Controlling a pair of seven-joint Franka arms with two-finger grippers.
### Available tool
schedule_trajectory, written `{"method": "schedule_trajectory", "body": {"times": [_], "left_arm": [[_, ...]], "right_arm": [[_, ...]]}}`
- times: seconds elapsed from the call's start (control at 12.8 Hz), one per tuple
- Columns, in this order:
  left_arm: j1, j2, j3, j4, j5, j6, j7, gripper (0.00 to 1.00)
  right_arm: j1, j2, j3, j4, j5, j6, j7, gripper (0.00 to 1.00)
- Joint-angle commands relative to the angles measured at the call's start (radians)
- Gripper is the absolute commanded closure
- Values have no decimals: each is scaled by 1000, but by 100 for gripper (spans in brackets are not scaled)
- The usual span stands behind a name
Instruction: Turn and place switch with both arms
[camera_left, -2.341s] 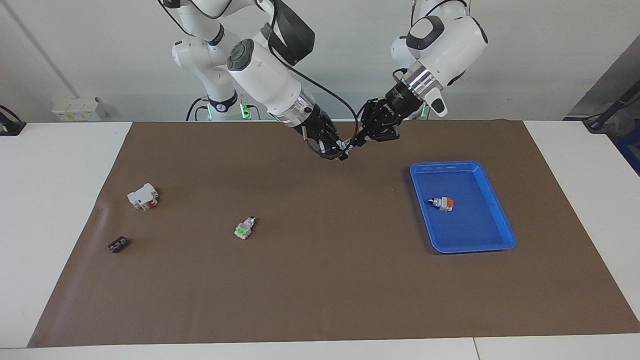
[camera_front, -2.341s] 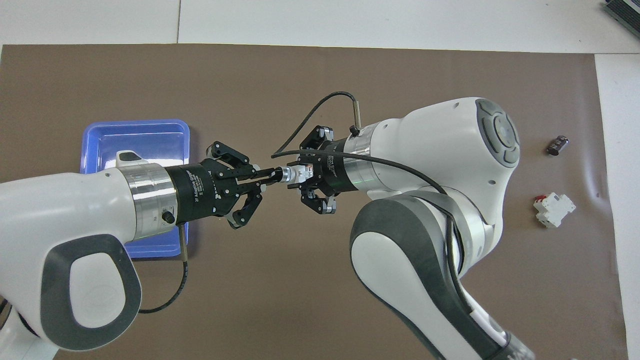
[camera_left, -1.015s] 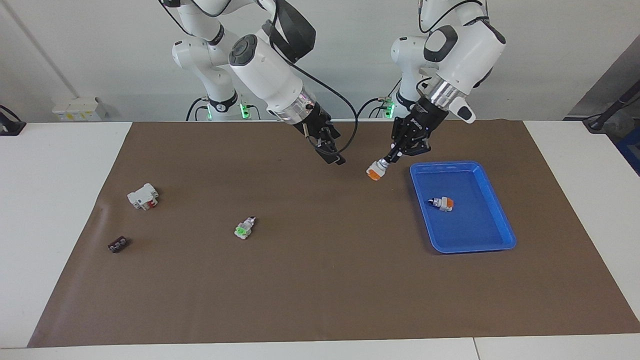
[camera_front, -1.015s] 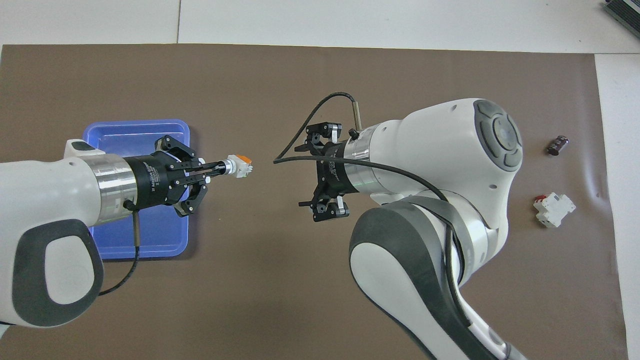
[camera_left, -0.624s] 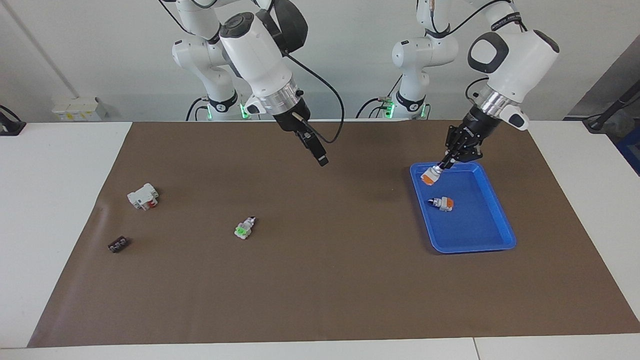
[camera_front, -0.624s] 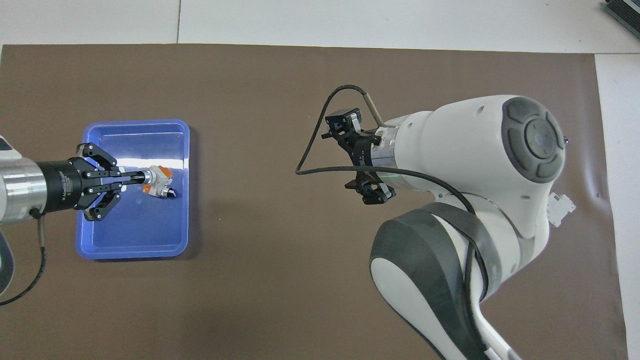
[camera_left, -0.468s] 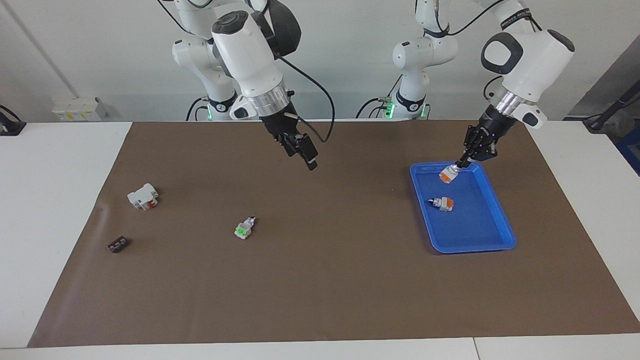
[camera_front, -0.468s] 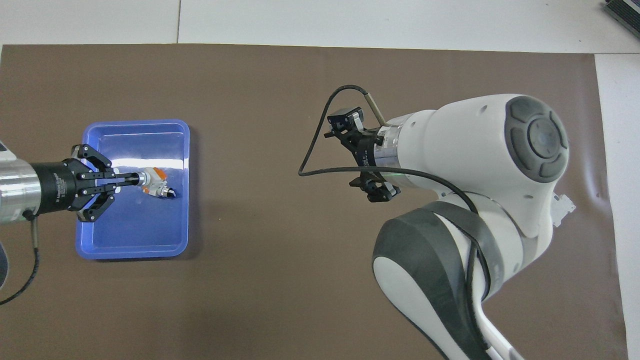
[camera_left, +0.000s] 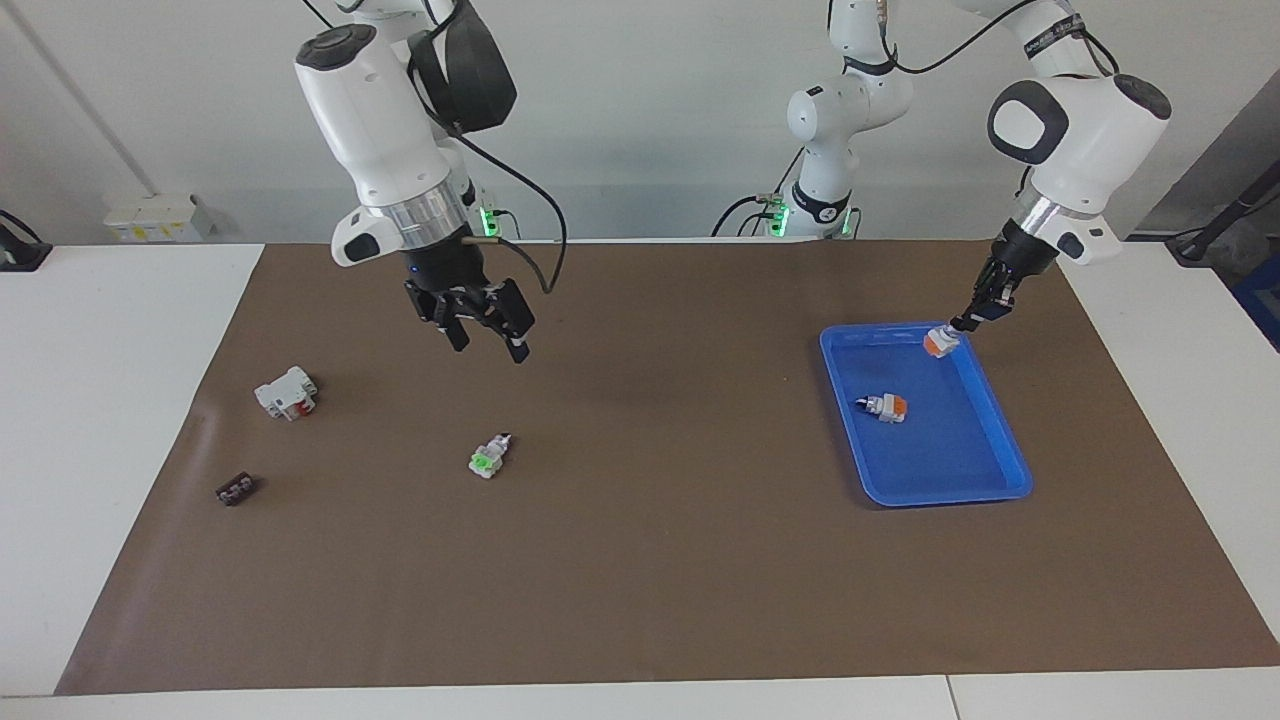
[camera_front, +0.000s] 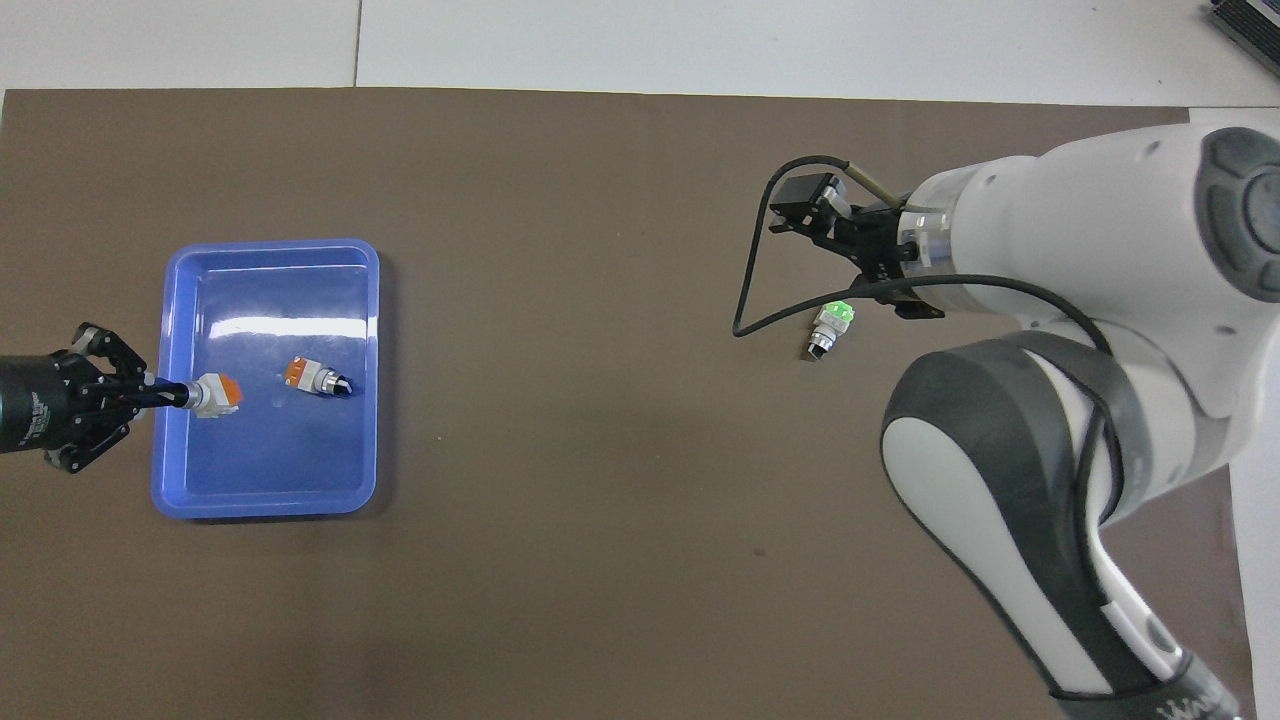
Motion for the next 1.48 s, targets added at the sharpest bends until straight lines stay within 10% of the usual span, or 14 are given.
{"method": "schedule_trajectory", "body": {"times": [0.0,0.39,1.4], "left_arm": [[41,1,-11,-12,59,-6,181,100],[-35,46,-13,78,162,-52,303,69],[-477,271,-14,823,202,-794,310,68]], "right_arm": [[-12,-64,-37,-12,-64,-111,-122,0],[102,-121,-273,12,-107,-283,-346,0],[59,-138,-290,95,-116,-486,-471,0]]}}
